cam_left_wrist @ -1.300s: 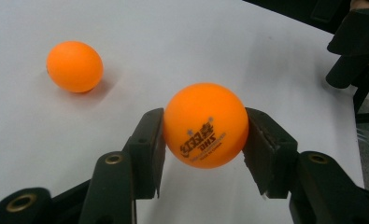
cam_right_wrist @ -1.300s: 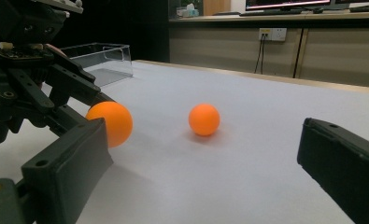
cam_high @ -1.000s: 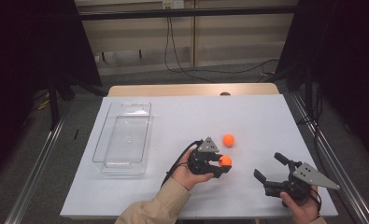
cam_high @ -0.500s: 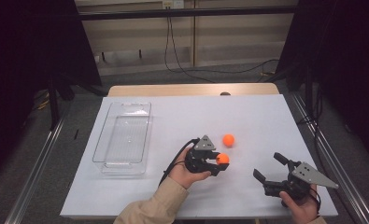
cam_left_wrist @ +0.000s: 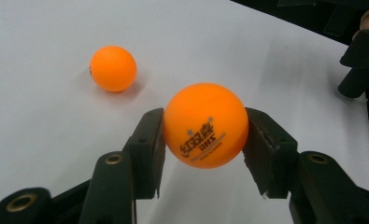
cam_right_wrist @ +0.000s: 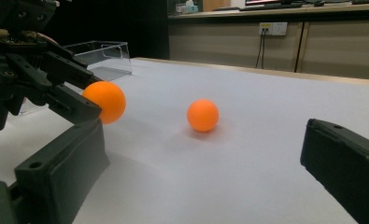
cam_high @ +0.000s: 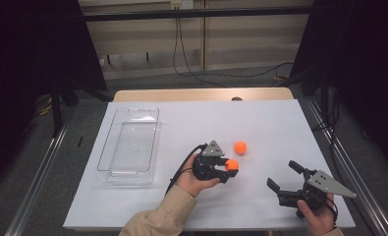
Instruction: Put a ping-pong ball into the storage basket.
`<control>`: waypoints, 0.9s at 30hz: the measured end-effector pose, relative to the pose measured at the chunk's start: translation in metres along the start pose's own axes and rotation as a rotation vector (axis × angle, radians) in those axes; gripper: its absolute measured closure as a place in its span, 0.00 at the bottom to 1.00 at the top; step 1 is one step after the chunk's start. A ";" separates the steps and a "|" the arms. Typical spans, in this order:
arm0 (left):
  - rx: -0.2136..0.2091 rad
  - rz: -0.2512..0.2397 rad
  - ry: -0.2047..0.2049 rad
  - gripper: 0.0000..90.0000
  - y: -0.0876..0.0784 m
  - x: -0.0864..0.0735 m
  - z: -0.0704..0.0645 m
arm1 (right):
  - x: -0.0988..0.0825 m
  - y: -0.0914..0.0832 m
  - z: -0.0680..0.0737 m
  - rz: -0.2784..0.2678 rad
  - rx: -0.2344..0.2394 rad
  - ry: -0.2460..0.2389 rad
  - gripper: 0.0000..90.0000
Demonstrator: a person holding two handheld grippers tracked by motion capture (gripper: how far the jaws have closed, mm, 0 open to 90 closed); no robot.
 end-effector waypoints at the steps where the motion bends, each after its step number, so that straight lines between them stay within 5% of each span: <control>1: 0.001 -0.002 0.001 0.56 0.000 0.000 0.000 | 0.000 0.000 0.000 0.001 0.000 0.001 0.00; 27: 0.036 -0.026 -0.035 0.56 -0.016 0.005 0.014 | 0.001 0.001 0.000 0.000 0.012 -0.010 0.00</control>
Point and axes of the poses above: each handheld gripper's, and its own axes: y roughly forward along the jaws, x roughly out of its top, z roughly to its left, the point moved 5 cm from there along y, roughly forward along the jaws, and after that the axes turned 1 degree about -y, right-handed, at the moved point
